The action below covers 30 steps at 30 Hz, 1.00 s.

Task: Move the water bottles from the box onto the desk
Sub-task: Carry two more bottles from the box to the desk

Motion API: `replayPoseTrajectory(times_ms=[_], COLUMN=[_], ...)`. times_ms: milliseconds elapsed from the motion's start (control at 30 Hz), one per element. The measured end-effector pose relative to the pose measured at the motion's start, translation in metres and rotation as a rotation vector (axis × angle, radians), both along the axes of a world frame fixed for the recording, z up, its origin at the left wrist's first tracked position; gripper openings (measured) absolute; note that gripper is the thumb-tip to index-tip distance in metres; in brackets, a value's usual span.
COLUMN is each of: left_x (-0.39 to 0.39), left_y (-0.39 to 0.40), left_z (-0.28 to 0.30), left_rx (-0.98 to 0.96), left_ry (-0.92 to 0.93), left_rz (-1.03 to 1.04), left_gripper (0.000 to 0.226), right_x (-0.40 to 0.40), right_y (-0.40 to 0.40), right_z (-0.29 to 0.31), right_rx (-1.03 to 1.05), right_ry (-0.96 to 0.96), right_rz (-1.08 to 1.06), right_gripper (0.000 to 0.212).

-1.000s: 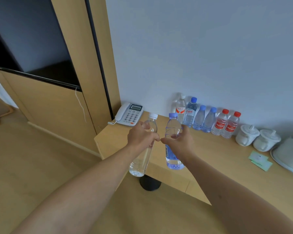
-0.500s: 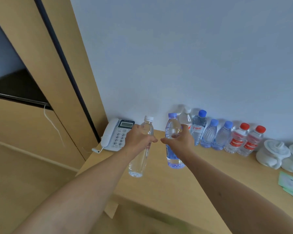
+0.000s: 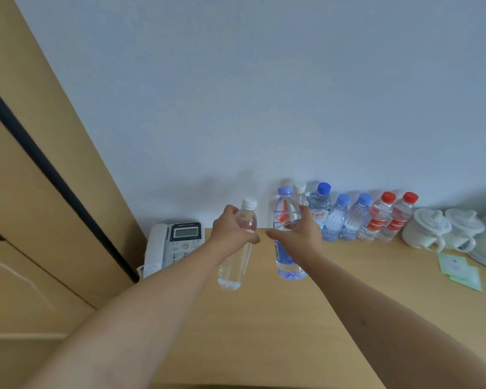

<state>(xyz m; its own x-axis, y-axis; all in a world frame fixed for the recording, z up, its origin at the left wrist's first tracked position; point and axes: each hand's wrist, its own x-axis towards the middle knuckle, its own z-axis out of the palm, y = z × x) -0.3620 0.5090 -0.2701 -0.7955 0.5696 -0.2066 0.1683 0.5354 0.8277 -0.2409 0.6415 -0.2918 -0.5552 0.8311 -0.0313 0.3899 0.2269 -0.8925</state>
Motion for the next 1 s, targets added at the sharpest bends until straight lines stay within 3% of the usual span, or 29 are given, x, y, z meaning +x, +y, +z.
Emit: replayPoseTrajectory(times_ms=[133, 267, 467, 733, 1000], left_x=[-0.006, -0.009, -0.004, 0.002, -0.023], left_y=[0.007, 0.016, 0.042, 0.07, 0.094], left_z=[-0.003, -0.014, -0.017, -0.021, -0.025], left_rx=[-0.074, -0.06, -0.103, 0.066, -0.034], left_ry=[0.076, 0.12, 0.195, 0.267, 0.237], left_rz=[-0.127, -0.111, -0.139, -0.13, -0.131], left_gripper=[0.064, 0.063, 0.078, 0.052, 0.069], right_x=[0.001, 0.003, 0.011, 0.015, 0.014], right_y=[-0.002, 0.001, 0.017, 0.037, 0.04], right_z=[-0.003, -0.007, -0.013, -0.021, -0.03], right_rx=[-0.022, -0.018, -0.019, -0.039, -0.09], right_ry=[0.001, -0.019, -0.035, -0.03, -0.05], right_rz=[-0.051, -0.058, -0.051, -0.056, -0.046], right_gripper=[0.072, 0.073, 0.076, 0.061, 0.068])
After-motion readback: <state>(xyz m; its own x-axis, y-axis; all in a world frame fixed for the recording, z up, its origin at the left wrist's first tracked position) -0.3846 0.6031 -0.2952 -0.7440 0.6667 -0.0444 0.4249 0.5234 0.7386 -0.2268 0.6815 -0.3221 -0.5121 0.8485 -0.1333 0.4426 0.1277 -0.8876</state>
